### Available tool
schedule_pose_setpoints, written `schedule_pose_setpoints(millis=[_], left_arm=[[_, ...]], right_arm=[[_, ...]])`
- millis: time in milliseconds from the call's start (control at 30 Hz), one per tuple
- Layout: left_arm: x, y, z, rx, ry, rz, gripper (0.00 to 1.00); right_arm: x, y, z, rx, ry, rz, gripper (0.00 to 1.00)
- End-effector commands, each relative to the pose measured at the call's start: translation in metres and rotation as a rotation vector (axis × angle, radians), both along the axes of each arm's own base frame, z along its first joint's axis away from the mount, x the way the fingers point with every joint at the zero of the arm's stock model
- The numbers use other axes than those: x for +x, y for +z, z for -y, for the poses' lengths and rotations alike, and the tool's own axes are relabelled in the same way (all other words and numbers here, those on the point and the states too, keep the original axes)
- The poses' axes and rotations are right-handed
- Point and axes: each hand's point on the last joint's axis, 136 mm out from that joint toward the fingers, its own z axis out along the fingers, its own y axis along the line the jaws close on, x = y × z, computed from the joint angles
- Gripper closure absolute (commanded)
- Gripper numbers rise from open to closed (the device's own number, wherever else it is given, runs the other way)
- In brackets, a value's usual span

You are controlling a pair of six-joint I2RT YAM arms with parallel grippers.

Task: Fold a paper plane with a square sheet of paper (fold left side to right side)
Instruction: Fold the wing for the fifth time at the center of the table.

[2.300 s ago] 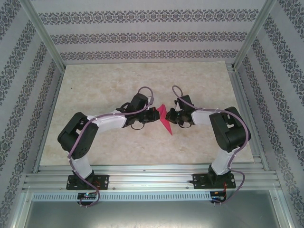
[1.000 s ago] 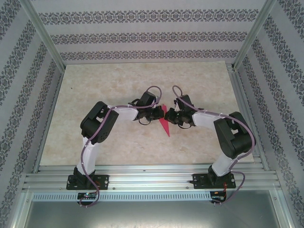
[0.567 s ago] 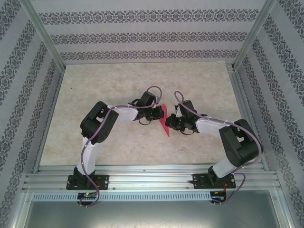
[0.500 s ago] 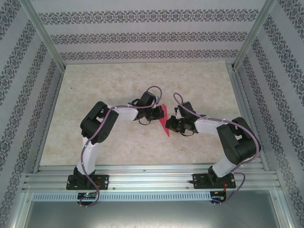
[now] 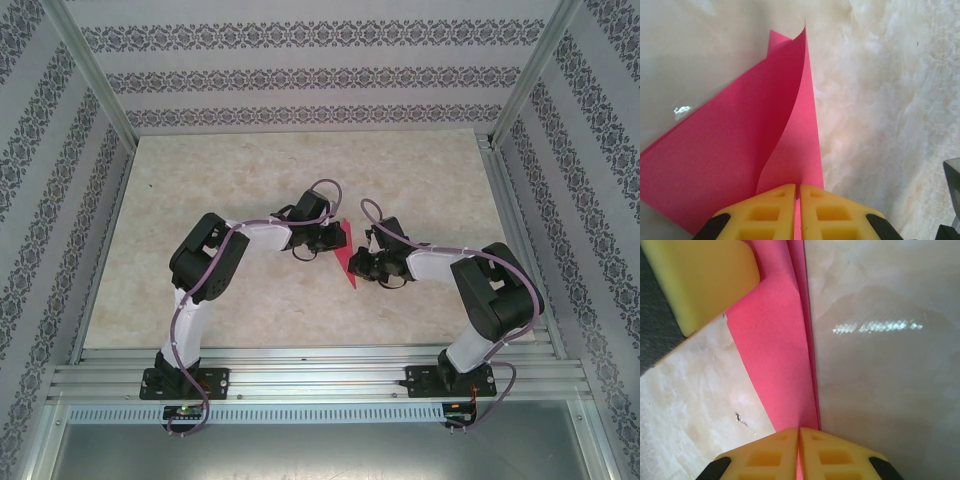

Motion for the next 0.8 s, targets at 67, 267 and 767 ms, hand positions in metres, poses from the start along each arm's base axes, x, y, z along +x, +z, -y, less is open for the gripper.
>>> schedule_pose_setpoints(millis=[67, 267, 767], left_arm=[[0.007, 0.057, 0.008, -0.078, -0.061, 0.098, 0.88], [-0.007, 0.066, 0.007, -0.085, -0.094, 0.124, 0.94], [-0.02, 0.01, 0.029, -0.05, -0.165, 0.04, 0.95]], right_arm=[[-0.04, -0.04, 0.034, -0.199, 0.006, -0.138, 0.89], [-0.038, -0.044, 0.037, -0.219, -0.004, -0.134, 0.89], [-0.042, -0.045, 0.04, -0.257, 0.005, -0.139, 0.9]])
